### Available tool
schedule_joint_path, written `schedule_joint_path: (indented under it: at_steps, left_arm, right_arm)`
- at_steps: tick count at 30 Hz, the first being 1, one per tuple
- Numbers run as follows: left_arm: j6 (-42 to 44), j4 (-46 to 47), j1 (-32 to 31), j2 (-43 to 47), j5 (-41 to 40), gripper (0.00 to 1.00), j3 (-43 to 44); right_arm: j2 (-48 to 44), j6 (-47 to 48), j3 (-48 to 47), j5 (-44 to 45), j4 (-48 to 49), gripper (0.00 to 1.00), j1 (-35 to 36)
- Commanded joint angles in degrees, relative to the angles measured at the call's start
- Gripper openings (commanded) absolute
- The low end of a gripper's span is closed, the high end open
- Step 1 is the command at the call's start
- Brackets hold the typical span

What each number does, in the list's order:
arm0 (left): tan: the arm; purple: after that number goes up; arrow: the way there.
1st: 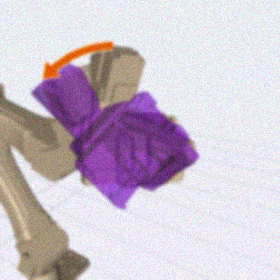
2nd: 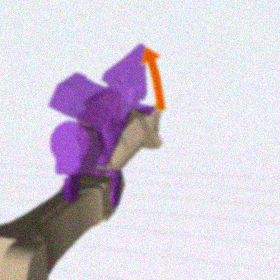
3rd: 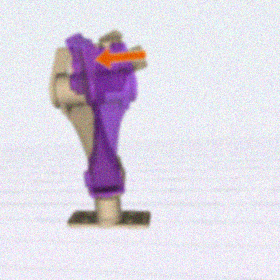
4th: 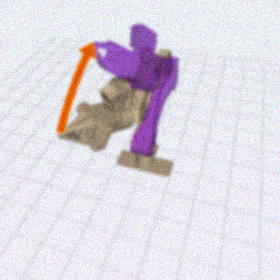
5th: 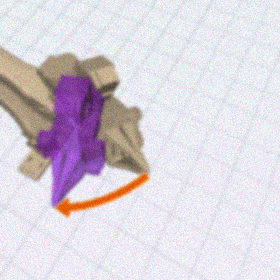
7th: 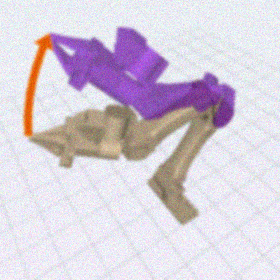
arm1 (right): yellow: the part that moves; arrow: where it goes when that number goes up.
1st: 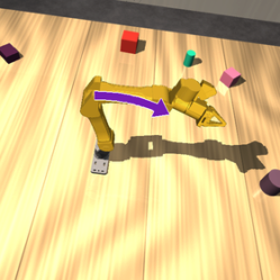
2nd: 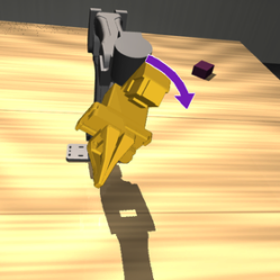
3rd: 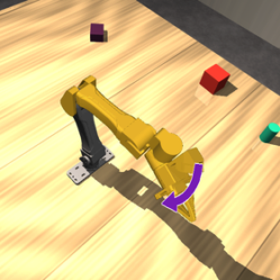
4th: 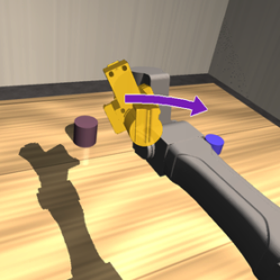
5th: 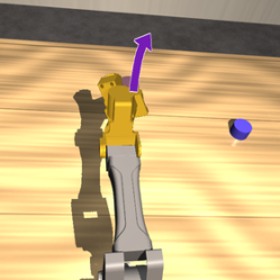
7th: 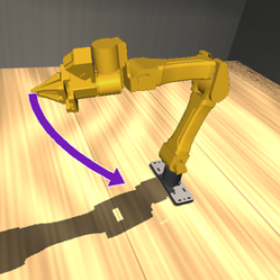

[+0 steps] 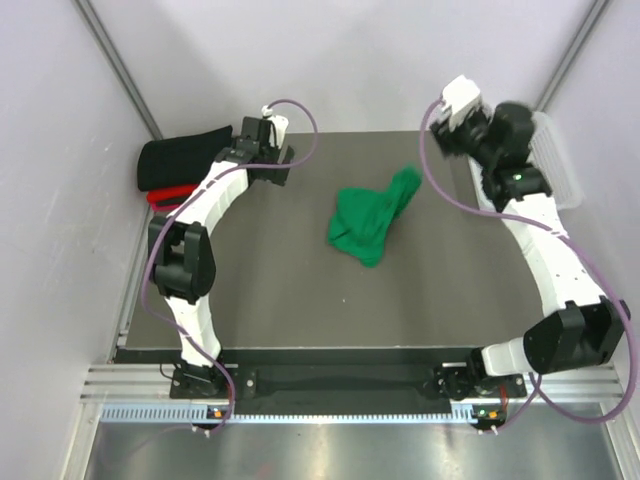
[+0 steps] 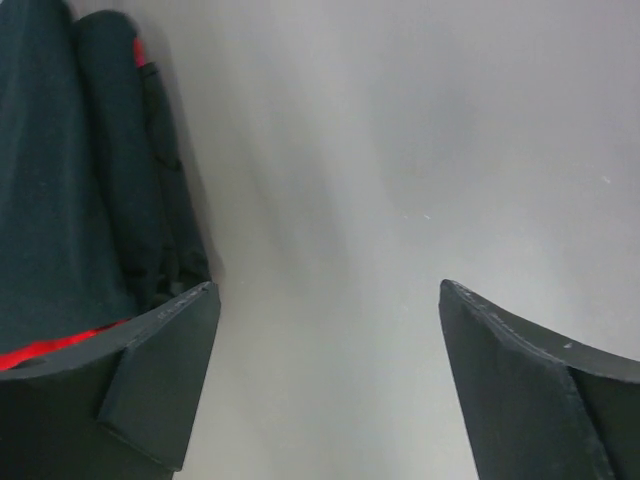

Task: Fold and stack the t-shirts
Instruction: Move the tshirt to the center of the board, then flatten the tshirt out

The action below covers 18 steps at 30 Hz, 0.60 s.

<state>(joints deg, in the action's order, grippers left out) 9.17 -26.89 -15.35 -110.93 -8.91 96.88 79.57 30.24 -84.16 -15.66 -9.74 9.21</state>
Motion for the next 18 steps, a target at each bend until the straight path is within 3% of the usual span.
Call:
schedule_joint_path:
  at_steps: [1,4,7,8,12,14,18]
  left_arm:
    - [3.7,-1.2,-0.1,2.9,7.5,0.93,0.2]
    - [5.4,-5.6,-1.3,1.1,14.6,0.83,-0.2]
    - [5.9,-6.9,-3.5,0.3,19.9,0.63,-3.1]
    - [5.8,-7.3,-4.1,0.0,21.3,0.61,-3.6]
    - [3.7,-10.1,-5.9,-4.0,29.3,0.60,-3.0]
    - [2.4,-9.4,-6.4,-5.9,31.1,0.60,-2.8]
    - [1.0,-9.1,-6.4,-7.0,28.1,0.60,-2.4]
  right_arm:
    - [-2.8,1.4,10.2,5.0,0.5,0.57,0.1]
    - [-2.5,1.1,12.5,4.8,-2.5,0.58,-0.2]
    - [-0.5,-0.3,10.3,-1.0,-9.1,0.58,-0.2]
    - [-0.5,-0.6,10.2,-2.6,-10.5,0.58,-0.2]
    - [2.9,-1.2,6.7,-12.4,-17.5,0.57,0.0]
    - [3.7,3.4,6.3,-17.5,-22.0,0.54,2.4]
    - [6.6,14.7,10.7,-14.9,-24.1,0.51,10.0]
